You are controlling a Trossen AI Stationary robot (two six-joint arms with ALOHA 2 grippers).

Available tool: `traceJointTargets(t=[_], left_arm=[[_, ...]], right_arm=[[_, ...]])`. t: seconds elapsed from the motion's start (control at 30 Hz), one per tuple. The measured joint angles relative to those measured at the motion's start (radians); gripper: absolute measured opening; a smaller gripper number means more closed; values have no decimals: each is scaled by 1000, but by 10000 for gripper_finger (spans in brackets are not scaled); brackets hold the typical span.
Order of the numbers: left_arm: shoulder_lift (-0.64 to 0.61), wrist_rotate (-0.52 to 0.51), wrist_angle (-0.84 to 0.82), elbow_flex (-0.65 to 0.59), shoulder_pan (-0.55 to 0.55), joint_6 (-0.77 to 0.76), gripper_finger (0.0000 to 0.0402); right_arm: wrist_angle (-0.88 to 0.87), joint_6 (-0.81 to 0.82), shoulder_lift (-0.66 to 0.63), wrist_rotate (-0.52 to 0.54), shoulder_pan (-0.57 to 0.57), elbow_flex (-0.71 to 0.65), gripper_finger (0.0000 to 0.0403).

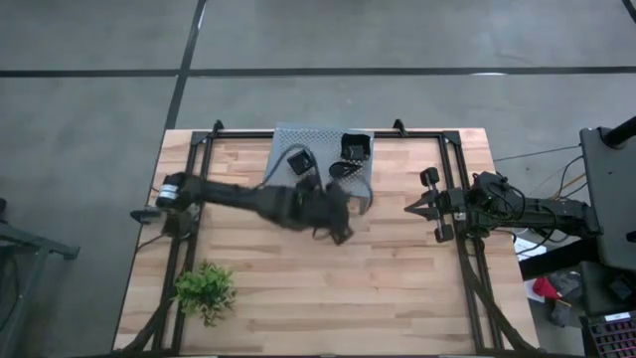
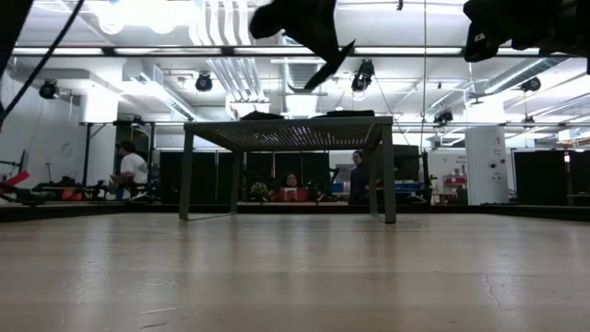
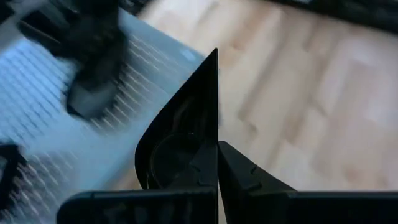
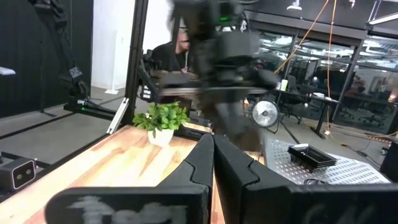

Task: Pick & Place Mini shaped plates
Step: Stack the black drop shaped plate on top of the other black drop shaped plate on the shelf

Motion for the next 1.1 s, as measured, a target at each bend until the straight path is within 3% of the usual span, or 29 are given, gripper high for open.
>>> traceJointTargets(t=[0.47, 1.0, 1.1], left_arm=[[10, 53, 135, 27, 230, 99, 0], [18, 83, 156, 11, 266, 103, 0], [18, 129, 157, 8, 268, 102, 0]], right_arm=[[0, -1, 0, 0, 0, 0, 8], [0, 3, 0, 0, 0, 0, 8], [0, -1, 0, 0, 0, 0, 8]])
